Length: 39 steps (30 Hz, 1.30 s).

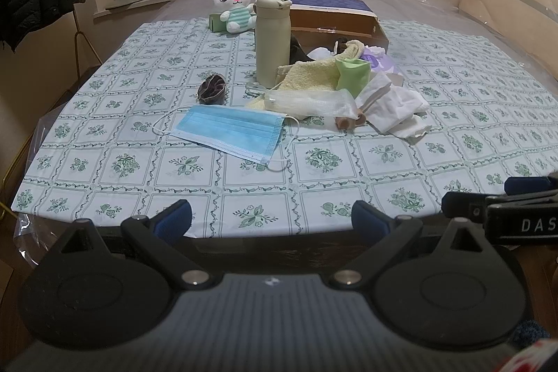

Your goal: Organize soft objects

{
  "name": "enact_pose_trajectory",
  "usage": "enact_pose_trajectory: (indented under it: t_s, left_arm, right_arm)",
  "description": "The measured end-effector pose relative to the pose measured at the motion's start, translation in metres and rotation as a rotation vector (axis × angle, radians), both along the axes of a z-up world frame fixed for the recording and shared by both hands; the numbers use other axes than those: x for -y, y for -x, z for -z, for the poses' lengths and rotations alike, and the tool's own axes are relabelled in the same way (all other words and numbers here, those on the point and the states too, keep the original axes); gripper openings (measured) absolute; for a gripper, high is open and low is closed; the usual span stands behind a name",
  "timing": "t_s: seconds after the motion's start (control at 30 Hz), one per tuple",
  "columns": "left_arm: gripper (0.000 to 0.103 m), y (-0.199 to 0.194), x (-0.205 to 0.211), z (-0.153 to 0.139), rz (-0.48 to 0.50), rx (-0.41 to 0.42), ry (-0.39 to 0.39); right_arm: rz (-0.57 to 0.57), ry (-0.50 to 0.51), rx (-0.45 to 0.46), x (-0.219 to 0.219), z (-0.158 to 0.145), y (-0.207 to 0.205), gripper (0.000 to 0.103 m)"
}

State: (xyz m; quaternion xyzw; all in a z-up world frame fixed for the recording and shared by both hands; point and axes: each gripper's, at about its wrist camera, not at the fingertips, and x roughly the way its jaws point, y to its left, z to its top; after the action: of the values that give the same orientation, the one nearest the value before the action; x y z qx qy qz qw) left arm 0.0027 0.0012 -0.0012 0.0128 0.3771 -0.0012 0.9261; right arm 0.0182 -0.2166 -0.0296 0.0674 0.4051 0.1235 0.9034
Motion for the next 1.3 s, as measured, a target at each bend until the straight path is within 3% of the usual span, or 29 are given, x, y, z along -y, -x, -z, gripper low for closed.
enact_pose_trajectory:
  t_s: [1.3]
  left_arm:
    - [0.098, -0.0016, -0.0048, 0.0032, -0.001, -0.003, 0.004]
  right_arm:
    - [0.001, -0.001, -0.006, -0.0015, 0.0021, -0.0028, 0.103]
